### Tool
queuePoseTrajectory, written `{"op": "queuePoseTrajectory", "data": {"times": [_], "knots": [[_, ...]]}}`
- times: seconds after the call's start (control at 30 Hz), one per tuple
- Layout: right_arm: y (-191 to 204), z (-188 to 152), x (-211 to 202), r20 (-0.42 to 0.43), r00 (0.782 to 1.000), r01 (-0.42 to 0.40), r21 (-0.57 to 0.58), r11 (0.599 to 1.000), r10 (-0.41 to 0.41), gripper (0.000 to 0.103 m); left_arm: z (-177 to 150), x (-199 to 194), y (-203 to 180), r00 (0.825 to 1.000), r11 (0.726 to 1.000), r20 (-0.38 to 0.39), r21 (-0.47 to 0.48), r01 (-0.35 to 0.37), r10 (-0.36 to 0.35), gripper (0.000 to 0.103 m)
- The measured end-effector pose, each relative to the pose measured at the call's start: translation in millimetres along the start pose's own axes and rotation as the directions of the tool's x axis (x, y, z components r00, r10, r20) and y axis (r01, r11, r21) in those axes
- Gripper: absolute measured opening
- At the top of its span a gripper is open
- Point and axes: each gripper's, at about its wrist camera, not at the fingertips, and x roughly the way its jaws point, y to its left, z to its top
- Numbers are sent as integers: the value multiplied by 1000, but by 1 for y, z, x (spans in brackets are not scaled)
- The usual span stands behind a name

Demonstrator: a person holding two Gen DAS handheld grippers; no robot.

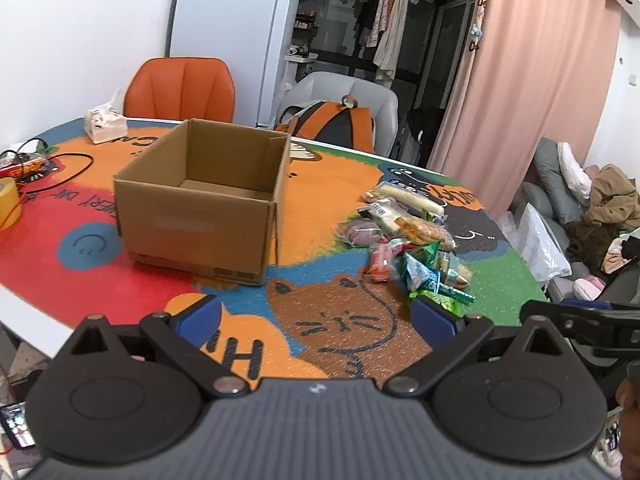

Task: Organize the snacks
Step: 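Reach both tools toward the snack pile, opening their fingers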

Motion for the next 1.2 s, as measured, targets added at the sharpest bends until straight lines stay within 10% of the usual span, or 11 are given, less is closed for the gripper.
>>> {"op": "queuePoseTrajectory", "data": {"times": [0.77, 1.2], "knots": [[-26, 1, 89, -90, 994, -52, 74, 996, 59, 77, 1, 83, -17, 997, 998, -56, -39, 51, -53, 74], [-33, -5, 111, -147, 987, -46, 86, 995, 58, 24, 7, 95, -20, 998, 998, -53, -43, 45, -47, 72]]}}
